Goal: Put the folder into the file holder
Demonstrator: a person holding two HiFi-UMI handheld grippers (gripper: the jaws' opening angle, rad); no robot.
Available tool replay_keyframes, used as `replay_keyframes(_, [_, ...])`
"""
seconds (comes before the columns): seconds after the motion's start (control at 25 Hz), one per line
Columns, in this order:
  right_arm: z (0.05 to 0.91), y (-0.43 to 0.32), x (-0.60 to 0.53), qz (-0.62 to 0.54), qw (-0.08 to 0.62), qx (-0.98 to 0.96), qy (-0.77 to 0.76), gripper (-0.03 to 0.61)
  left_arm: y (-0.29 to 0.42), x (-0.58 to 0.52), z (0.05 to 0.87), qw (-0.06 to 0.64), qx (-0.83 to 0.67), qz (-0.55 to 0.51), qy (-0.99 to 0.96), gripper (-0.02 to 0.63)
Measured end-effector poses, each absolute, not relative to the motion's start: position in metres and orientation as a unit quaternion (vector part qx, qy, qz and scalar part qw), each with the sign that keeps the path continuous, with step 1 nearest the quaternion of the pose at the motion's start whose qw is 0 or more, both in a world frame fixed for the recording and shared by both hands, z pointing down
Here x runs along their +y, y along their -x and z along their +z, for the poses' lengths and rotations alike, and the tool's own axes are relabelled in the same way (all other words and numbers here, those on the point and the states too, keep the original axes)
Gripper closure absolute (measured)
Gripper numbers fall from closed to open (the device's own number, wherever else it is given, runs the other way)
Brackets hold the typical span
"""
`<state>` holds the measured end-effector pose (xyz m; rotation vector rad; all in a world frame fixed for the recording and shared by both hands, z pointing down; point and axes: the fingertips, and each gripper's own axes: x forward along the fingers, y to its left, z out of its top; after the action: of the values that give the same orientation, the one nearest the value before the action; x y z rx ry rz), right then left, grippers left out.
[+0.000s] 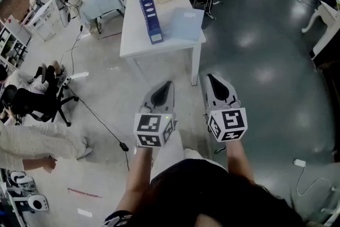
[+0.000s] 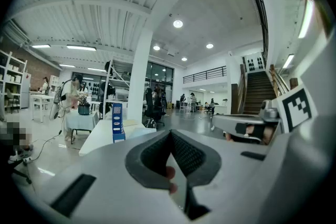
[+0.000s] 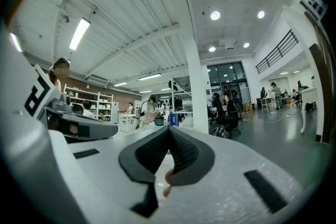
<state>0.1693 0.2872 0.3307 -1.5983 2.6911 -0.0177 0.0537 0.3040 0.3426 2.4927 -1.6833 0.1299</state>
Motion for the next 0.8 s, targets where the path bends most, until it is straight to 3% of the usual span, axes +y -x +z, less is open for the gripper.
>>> replay_keyframes(0.8, [0.335,-0.169,0.232,-0.019,0.013,0.862,0.507,0.578,-0.066,0.244,0.344,0.061,-0.548,0.048,-0.833,0.607])
